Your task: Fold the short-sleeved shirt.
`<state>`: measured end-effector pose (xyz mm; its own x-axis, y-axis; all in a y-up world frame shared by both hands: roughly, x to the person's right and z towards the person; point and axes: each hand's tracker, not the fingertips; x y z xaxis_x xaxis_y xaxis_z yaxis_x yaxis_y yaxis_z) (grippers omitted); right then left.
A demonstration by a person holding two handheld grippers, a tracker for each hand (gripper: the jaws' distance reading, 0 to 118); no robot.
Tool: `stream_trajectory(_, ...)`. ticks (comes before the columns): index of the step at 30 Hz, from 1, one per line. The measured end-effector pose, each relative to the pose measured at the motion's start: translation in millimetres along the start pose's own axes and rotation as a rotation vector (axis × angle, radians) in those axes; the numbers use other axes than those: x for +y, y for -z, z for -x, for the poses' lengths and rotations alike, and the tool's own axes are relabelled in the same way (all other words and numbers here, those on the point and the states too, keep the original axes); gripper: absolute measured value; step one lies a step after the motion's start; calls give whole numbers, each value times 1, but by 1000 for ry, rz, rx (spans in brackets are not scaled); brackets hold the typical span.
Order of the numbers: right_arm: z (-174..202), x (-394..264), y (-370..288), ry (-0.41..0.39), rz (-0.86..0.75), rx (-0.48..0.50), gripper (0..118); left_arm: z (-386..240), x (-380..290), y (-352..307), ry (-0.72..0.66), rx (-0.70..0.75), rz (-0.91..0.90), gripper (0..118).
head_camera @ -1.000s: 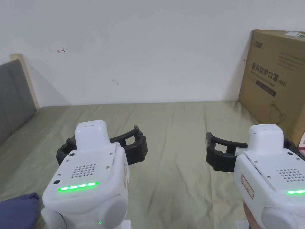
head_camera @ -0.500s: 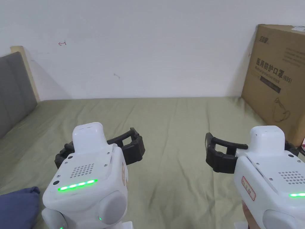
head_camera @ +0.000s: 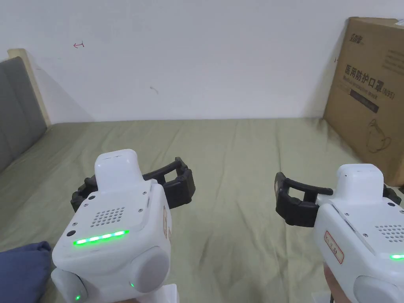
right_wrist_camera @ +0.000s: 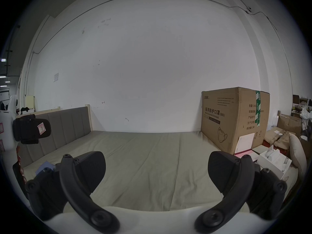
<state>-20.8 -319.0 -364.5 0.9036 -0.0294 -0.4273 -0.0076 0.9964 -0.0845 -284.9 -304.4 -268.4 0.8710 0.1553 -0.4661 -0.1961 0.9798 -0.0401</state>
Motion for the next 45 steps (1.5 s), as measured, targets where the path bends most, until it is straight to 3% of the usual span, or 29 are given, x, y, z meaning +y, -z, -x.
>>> stream_trajectory(21,-3,4,-5,8,-6,1,118,3,-4,-1,-67,25,33,118)
stream_trajectory(42,1,4,-3,-12,-2,22,118,-6,-3,-1,-25,15,41,118)
stream_trajectory(45,0,5,-4,-6,-5,20,118,-8,1,1,-17,74,41,118)
